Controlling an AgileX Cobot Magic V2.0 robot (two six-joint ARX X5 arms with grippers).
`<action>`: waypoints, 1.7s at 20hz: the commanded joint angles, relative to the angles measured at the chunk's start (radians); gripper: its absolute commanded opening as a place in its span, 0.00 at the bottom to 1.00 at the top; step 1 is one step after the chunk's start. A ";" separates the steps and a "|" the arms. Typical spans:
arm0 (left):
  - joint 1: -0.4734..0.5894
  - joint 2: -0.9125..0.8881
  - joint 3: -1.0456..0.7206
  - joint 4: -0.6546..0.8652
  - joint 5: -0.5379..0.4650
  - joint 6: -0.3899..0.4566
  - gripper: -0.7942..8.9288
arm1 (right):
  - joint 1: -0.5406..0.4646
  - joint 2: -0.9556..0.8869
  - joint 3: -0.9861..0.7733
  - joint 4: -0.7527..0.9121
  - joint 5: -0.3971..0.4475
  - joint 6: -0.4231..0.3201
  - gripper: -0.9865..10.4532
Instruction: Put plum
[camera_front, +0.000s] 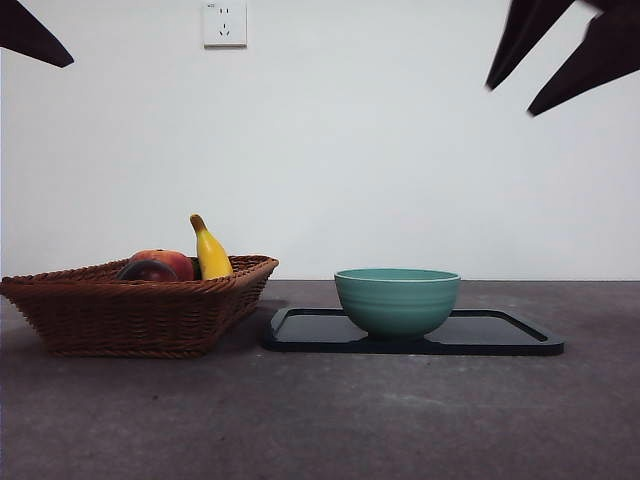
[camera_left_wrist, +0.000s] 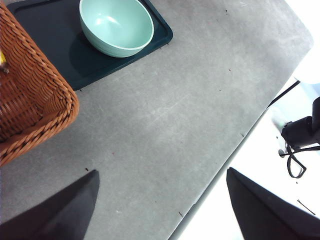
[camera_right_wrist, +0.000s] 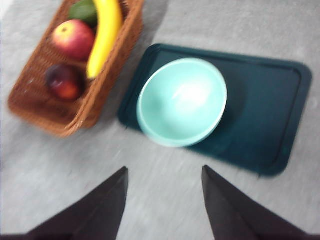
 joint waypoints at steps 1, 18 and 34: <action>-0.003 0.006 0.017 0.005 0.006 0.008 0.50 | -0.009 0.119 0.080 0.005 0.023 -0.028 0.30; -0.003 0.006 0.017 0.005 0.006 0.008 0.50 | 0.005 0.605 0.226 0.111 0.044 -0.067 0.30; -0.003 0.006 0.017 0.003 0.006 0.008 0.50 | 0.041 0.672 0.231 0.177 0.126 -0.064 0.10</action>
